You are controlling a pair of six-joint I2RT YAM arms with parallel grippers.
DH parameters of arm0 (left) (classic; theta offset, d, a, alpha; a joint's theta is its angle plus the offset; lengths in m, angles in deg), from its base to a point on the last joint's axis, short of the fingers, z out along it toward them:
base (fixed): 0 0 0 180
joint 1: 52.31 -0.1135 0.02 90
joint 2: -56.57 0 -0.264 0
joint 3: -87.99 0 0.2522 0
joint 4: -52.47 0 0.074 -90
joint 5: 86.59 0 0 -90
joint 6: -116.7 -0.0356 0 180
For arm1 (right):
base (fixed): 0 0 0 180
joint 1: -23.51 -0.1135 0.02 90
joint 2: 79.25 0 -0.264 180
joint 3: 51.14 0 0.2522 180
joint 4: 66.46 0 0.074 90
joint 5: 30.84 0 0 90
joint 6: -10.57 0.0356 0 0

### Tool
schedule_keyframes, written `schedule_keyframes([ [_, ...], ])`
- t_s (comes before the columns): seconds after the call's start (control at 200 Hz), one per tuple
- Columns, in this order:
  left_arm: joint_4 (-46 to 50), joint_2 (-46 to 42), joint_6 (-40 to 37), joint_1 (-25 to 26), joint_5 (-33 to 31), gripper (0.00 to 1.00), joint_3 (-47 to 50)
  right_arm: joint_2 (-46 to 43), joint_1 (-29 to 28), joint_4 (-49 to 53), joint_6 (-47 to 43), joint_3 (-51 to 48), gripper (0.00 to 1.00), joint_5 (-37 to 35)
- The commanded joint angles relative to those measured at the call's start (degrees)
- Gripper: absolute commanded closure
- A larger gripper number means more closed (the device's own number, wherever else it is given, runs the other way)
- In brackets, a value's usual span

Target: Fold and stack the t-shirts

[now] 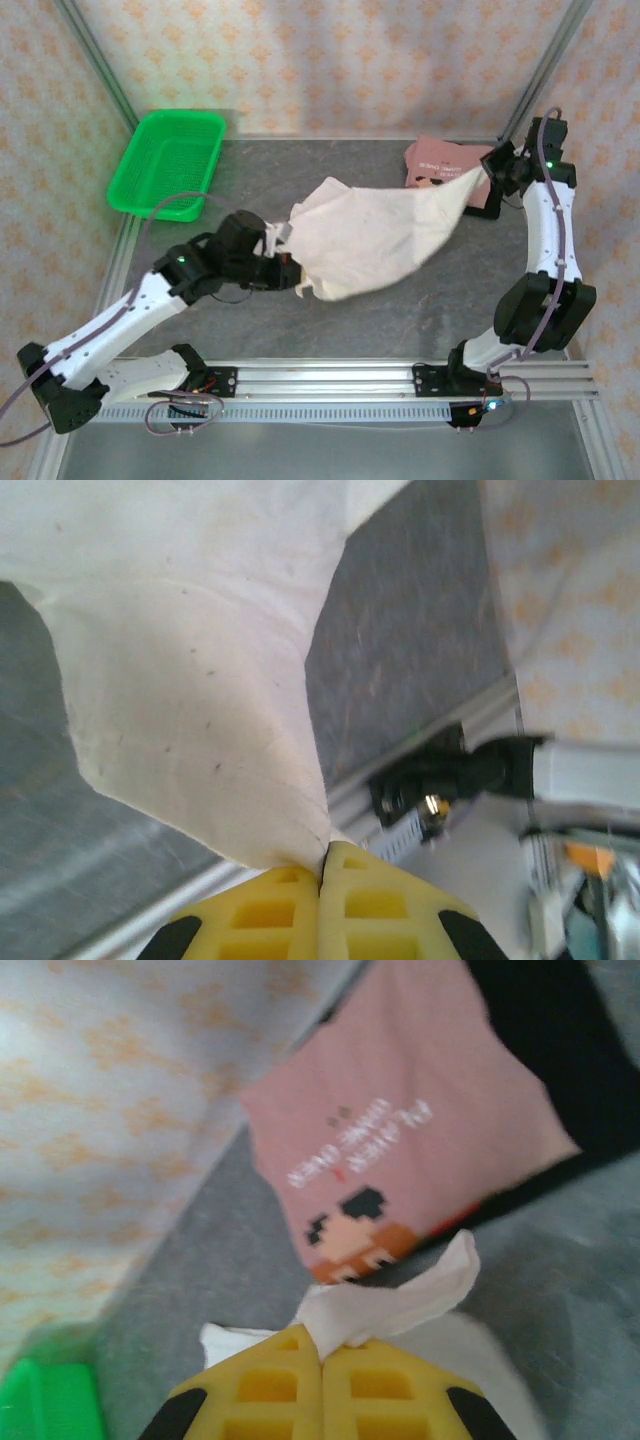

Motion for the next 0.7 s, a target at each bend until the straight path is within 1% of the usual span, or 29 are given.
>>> schedule_keyframes([
  [0.0, -4.33, 1.86, -1.03, 0.41, 12.72, 0.94, 3.23, -3.91, -0.3, 6.47, -4.67, -3.11, 1.0, -8.5],
  [0.07, 0.15, 5.24, -7.12, 0.33, 14.49, 0.73, -0.36, -4.84, -0.29, 8.81, -6.72, -4.88, 1.0, -14.28],
  [0.085, 1.1, 6.08, -8.4, 0.27, 14.31, 0.68, -1.71, -5.06, -0.28, 9.2, -7.15, -5.27, 1.0, -15.44],
  [0.11, 2.27, 7.2, -10.17, -0.04, 13.61, 0.57, -4.18, -5.39, -0.36, 9.58, -7.85, -5.85, 1.0, -17.25],
  [0.15, 1.75, 8.72, -10.4, -1.28, 11.93, 0.43, -7.49, -5.82, -0.33, 9.94, -8.84, -6.47, 1.0, -19.38],
  [0.205, -4.32, 10.63, -7.24, -4.71, 13.24, 0.31, -10.0, -6.47, -0.35, 9.62, -9.83, -7.35, 1.0, -20.39],
  [0.255, -9.01, 13.3, -4.39, -7.59, 13.64, 0.25, -13.17, -7.3, -0.31, 8.41, -10.42, -8.28, 1.0, -20.03],
  [0.28, -9.17, 15.21, -4.36, -8.57, 12.57, 0.23, -15.85, -7.74, -0.34, 7.69, -10.59, -8.84, 1.0, -19.6],
  [0.32, -7.21, 18.38, -5.81, -9.77, 9.15, 0.2, -21.17, -8.45, -0.35, 6.27, -11.02, -9.77, 1.0, -18.36],
  [0.38, -1.9, 24.66, -7.72, -11.48, 3.82, 0.19, -30.23, -9.36, -0.37, 4.01, -11.34, -11.36, 1.0, -15.52],
  [0.43, 4.15, 32.28, -10.15, -12.78, 0.98, 0.2, -39.04, -9.83, -0.44, 2.79, -11.37, -12.21, 1.0, -12.91],
  [0.47, 8.6, 38.45, -13.84, -12.97, -0.99, 0.21, -46.52, -9.99, -0.5, 2.21, -11.48, -12.55, 1.0, -10.5],
  [0.555, 14.79, 51.05, -20.28, -13.16, -2.37, 0.23, -59.3, -10.44, -1.15, 1.93, -11.75, -12.98, 1.0, -7.28],
  [0.605, 18.16, 58.16, -23.72, -13.68, -3.02, 0.26, -66.39, -10.89, -1.97, 2.21, -11.97, -13.15, 1.0, -6.18],
  [0.666, 22.94, 66.46, -27.41, -13.96, -6.12, 0.3, -75.91, -11.41, -3.18, 2.39, -12.28, -13.58, 1.0, -4.33],
  [0.696, 23.81, 69.85, -28.22, -14.2, -6.9, 0.33, -79.02, -11.69, -3.93, 2.61, -12.39, -13.78, 1.0, -4.1],
])
